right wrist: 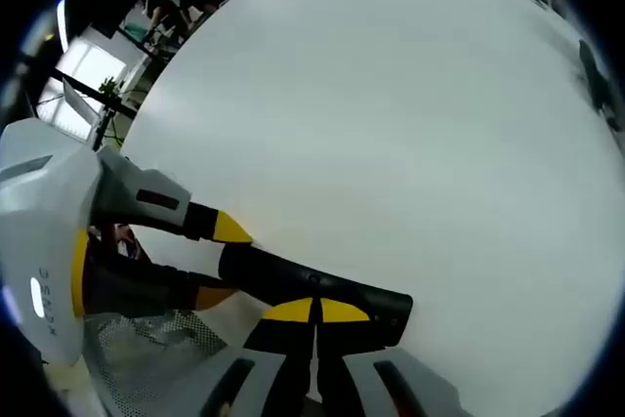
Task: Press the specified remote control buttons in sequence, fully releasing each button before pressing the next.
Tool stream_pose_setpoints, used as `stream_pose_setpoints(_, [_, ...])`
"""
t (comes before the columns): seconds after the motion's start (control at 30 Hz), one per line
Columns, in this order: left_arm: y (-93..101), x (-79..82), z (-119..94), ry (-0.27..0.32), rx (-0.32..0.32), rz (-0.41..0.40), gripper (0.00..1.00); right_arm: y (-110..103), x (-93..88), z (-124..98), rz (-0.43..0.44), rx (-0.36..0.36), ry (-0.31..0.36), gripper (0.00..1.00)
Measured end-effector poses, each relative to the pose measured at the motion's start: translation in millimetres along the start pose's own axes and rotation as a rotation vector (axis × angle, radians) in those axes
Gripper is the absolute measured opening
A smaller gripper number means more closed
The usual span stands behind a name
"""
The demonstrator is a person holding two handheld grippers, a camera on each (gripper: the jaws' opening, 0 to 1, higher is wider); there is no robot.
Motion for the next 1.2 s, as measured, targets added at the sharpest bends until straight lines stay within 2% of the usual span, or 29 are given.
stream_pose_setpoints(0.3, [0.6,-2.2,0.5,0.023,0.008,-0.002,0.24,1.1,-4.8,-0.4,0.048,-0.001,0.023,0.0])
stream_pose_setpoints(0.5, [0.2,-1.5,0.0,0.021,0.009,0.003,0.24,-2.0,-6.4,-0.1,0.036,-0.027,0.042,0.0])
stream_pose_setpoints(0.77, [0.9,0.8,0.3,0.004,0.01,-0.002,0.24,3.6,-8.6,0.8,0.098,0.01,0.063,0.0])
stream_pose_setpoints(1.07, [1.7,3.1,1.9,-0.02,0.019,-0.013,0.24,1.8,-14.5,-0.9,0.104,0.028,0.101,0.0])
stream_pose_setpoints(1.2, [1.5,3.1,1.2,-0.026,0.017,-0.004,0.24,-0.9,-11.8,-0.4,0.047,0.01,0.096,0.0])
Point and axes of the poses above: the point that each gripper's makers call its tool centre point, and the gripper's own axes: z roughly forward along the fingers, y roughly to its right, x roughly out of its top, the point moved 10 cm from there along -z, roughly backward along the fingers, and after that the axes turned 6 degrees about -x, right-handed, at the moved point
